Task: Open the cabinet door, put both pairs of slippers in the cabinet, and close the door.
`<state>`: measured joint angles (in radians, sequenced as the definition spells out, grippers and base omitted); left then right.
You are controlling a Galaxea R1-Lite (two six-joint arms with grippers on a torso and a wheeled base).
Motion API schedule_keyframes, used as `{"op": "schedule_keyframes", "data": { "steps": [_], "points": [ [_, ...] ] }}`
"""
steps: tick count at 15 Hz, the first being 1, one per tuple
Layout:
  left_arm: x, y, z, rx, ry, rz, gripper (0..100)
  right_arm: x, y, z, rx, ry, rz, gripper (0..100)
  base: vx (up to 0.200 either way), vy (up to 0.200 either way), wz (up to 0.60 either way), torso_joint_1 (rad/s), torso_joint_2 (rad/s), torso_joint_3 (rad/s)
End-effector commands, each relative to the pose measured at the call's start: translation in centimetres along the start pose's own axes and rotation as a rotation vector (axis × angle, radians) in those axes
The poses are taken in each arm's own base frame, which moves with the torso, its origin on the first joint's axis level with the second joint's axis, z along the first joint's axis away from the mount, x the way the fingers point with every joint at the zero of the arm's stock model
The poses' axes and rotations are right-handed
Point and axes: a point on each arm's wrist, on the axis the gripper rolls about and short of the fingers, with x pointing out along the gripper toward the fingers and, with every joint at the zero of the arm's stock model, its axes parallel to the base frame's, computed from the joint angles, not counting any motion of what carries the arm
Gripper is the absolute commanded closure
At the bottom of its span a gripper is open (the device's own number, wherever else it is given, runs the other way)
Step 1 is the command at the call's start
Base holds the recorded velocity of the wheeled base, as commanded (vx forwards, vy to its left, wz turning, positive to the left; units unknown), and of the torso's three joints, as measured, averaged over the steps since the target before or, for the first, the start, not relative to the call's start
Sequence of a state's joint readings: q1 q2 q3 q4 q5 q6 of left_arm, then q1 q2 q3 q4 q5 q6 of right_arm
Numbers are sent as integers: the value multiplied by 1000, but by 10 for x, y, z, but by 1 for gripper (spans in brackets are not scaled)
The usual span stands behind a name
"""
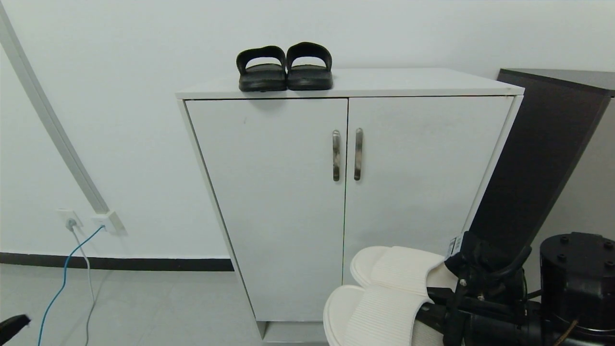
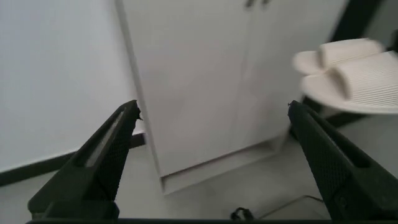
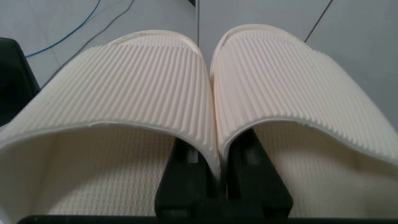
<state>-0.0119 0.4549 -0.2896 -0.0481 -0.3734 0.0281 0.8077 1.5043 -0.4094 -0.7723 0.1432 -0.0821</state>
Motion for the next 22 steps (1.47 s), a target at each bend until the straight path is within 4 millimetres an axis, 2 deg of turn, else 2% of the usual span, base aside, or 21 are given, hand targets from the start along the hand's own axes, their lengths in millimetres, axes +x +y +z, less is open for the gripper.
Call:
{"op": "schedule_keyframes", "data": {
  "steps": [1, 3, 5, 6, 8, 9, 10, 13, 15, 16, 18, 20, 22],
  "points": [
    [44, 12, 36, -35, 101, -183, 0, 0, 0, -1, 0, 4, 2, 100, 0, 0, 0, -7, 90, 71],
    [62, 9, 48, -44, 110, -305, 0, 0, 0, -2, 1, 6, 2, 100, 0, 0, 0, 1, 25, 28],
    [86, -4, 67, -60, 88, -466, 0, 1, 0, -2, 0, 9, 2, 100, 0, 0, 0, 0, 0, 0],
    [101, -11, 83, -78, 65, -527, 0, 1, 0, -2, 0, 9, 2, 100, 0, 0, 0, 0, 0, 0],
    [127, -18, 106, -96, 42, -566, 0, 0, 0, -1, 0, 4, 1, 100, 0, 0, 0, 0, 0, 0],
    [135, -19, 110, -96, 43, -566, 0, 0, 1, 0, -2, -2, 1, 100, 0, 0, 0, 0, 0, 0],
    [153, -23, 116, -108, 62, -582, 0, -1, 2, 1, -5, -7, 7, 100, 0, 0, 0, 0, 0, 0],
    [182, -39, 121, -145, 98, -645, 0, 0, 3, 0, -4, -1, 12, 100, 0, 0, 0, 0, 0, 0],
    [221, -64, 118, -139, 89, -666, 0, 0, 3, 0, -5, -4, 12, 100, 0, 0, 0, 0, 0, 0],
    [230, -69, 117, -138, 84, -652, 0, 0, 3, 0, -5, -2, 12, 100, 0, 0, 0, 0, 0, 0],
    [266, -81, 115, -146, 66, -627, 0, 0, 3, 0, -5, -4, 10, 100, 0, 0, 0, 0, 0, 0],
    [275, -85, 119, -176, 65, -655, 0, 0, 3, 0, -5, -4, 12, 100, 0, 0, 0, 0, 0, 0],
    [294, -92, 129, -233, 56, -747, 0, -1, 3, 0, -5, -5, 10, 100, 0, 0, 0, 0, 0, 0]
  ]
}}
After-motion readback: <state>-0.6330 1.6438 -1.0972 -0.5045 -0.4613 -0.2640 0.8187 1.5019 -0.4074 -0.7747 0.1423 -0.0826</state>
